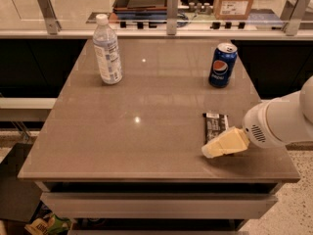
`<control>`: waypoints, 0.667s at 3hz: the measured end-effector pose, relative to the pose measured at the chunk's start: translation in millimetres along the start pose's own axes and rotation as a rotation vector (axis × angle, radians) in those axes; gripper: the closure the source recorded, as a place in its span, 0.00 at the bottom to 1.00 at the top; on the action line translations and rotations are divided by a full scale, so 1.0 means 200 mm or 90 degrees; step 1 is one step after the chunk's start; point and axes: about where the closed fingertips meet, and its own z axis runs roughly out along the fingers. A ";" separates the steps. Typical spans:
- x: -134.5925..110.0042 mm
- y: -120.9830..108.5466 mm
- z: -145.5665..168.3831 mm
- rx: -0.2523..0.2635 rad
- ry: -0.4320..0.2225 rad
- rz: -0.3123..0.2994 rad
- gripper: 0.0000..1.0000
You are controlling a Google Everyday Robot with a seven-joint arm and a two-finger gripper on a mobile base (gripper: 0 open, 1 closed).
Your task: Move rxbar chocolate near blue plastic bottle
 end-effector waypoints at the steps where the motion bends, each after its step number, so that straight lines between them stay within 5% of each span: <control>1: 0.01 0.02 0.02 -0.009 0.009 0.006 0.00; 2: 0.00 0.03 0.03 -0.012 0.009 0.005 0.00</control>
Offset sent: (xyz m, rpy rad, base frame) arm 0.0008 0.0184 -0.0083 0.0210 0.0388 0.0195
